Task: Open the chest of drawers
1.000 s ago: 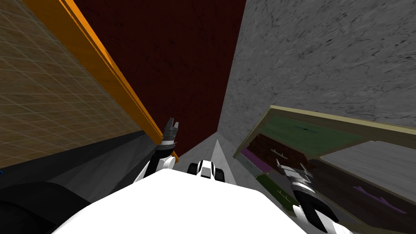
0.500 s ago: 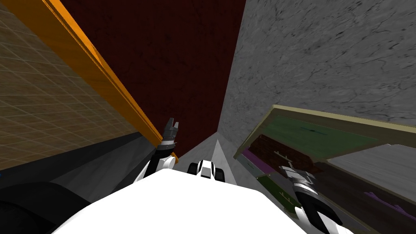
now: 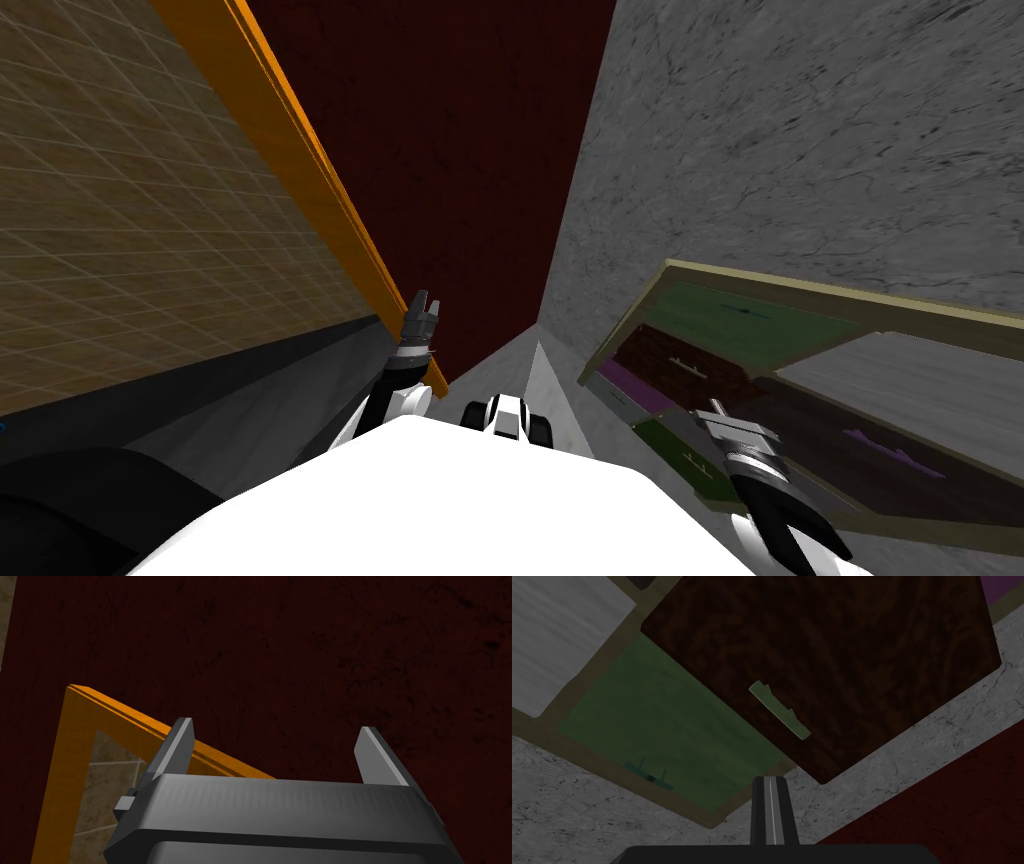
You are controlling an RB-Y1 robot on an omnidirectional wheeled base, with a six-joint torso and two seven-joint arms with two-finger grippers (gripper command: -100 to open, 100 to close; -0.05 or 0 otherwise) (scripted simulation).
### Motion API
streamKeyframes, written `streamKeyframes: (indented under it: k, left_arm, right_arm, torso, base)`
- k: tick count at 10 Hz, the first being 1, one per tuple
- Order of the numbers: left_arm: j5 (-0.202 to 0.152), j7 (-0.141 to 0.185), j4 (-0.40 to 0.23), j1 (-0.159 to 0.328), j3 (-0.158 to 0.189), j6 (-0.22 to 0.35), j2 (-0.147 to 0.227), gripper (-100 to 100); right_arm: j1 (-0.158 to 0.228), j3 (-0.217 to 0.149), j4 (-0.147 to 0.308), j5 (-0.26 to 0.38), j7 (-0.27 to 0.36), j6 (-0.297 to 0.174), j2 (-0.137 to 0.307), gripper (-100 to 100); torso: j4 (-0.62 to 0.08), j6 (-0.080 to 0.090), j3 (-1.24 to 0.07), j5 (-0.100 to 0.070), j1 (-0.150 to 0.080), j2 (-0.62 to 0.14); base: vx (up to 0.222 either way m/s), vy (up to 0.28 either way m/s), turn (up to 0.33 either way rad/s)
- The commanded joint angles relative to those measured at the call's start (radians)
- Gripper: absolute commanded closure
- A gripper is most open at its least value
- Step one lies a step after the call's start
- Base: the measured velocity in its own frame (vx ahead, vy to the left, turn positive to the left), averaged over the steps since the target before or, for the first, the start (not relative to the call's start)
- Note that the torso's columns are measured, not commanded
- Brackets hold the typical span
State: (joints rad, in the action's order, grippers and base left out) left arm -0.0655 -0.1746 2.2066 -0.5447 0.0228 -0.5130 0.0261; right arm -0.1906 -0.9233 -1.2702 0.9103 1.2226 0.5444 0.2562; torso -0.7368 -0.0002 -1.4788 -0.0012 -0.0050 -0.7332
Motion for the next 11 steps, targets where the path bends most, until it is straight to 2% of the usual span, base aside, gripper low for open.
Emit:
streamKeyframes:
  k: [1,5,6,7,8,9,10,11]
  left_arm:
    - [0.000,0.000,0.000,0.000,0.000,0.000,0.000,0]
    - [0.000,0.000,0.000,0.000,0.000,0.000,0.000,0]
    - [0.000,0.000,0.000,0.000,0.000,0.000,0.000,0]
    - [0.000,0.000,0.000,-0.001,0.000,0.000,0.000,0]
    - [0.000,0.000,0.000,0.000,0.000,0.000,0.000,0]
    - [0.000,0.000,0.000,-0.001,0.000,0.000,0.000,0]
    - [0.000,0.000,0.000,0.000,0.000,0.000,0.000,0]
    - [0.000,0.000,0.000,-0.001,0.001,0.000,0.000,0]
  right_arm:
    - [0.004,-0.008,0.000,0.005,0.016,-0.001,-0.006,-100]
    - [0.009,-0.017,0.002,0.011,0.031,-0.001,-0.013,-100]
    - [0.000,0.033,-0.042,0.053,0.013,0.012,-0.042,-100]
    - [0.000,0.042,-0.042,0.053,0.013,0.012,-0.042,-100]
    - [-0.010,0.084,-0.086,0.094,-0.006,0.024,-0.071,-100]
    - [-0.010,0.100,-0.086,0.094,-0.006,0.024,-0.071,-100]
    - [-0.020,0.140,-0.129,0.135,-0.025,0.037,-0.100,-100]
    - [-0.020,0.159,-0.129,0.135,-0.025,0.037,-0.100,-100]
  torso:
    - [0.001,0.000,-0.002,-0.001,-0.004,0.003]
    - [-0.001,0.000,0.003,0.001,0.006,-0.005]
    - [-0.002,0.000,0.005,0.002,0.010,-0.009]
    - [-0.002,0.002,0.004,0.002,0.007,-0.006]
    - [-0.001,0.000,0.003,0.001,0.006,-0.005]
    - [-0.001,0.000,0.001,0.001,0.005,-0.002]
    - [-0.001,0.000,0.002,0.001,0.004,-0.004]
    - [-0.001,0.001,0.003,0.000,0.002,-0.006]
  base:
    - [0.105,-0.091,0.014]
    - [0.109,-0.117,0.012]
    - [0.095,-0.074,-0.372]
    - [0.098,-0.068,-0.330]
    - [0.141,-0.064,-0.365]
    - [0.113,-0.077,-0.364]
    - [0.095,-0.114,-0.438]
    - [0.096,-0.086,-0.378]
